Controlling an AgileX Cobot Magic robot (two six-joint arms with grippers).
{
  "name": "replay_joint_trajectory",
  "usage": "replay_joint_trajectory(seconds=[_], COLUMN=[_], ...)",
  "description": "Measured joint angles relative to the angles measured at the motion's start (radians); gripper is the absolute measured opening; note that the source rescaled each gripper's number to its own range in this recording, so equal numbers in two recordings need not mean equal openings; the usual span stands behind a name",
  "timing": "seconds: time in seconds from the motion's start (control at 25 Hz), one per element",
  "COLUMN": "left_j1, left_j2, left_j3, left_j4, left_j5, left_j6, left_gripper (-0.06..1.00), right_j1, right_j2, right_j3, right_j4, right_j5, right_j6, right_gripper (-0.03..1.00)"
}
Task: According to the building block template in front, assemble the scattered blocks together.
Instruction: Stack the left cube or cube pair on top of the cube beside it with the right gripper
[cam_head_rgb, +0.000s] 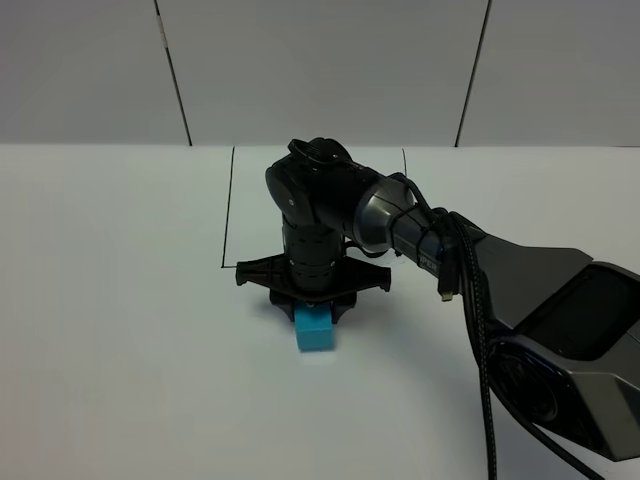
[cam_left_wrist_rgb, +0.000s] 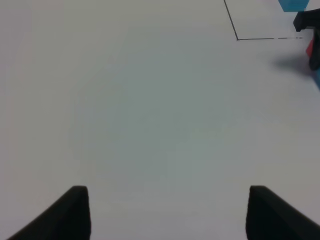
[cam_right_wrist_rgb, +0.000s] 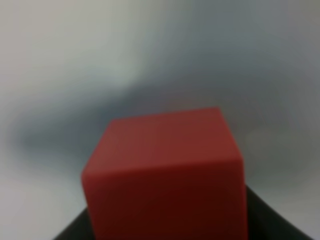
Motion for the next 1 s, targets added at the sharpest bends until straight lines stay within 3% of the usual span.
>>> replay_joint_trajectory(seconds=[0.32, 1.0], left_j1=[0.000, 0.000], left_j2=[0.000, 0.000], left_j3=[0.000, 0.000], left_j4=[0.000, 0.000], left_j5=[0.000, 0.000], left_j6=[0.000, 0.000], left_gripper=[0.40, 0.40], right_j1=[-0.006, -0.006], right_j2=[0.000, 0.021], right_j3=[0.000, 0.000], right_j4=[0.000, 0.032], right_j5=[-0.001, -0.001], right_j6=[0.054, -0.040], right_gripper=[0.02, 0.02])
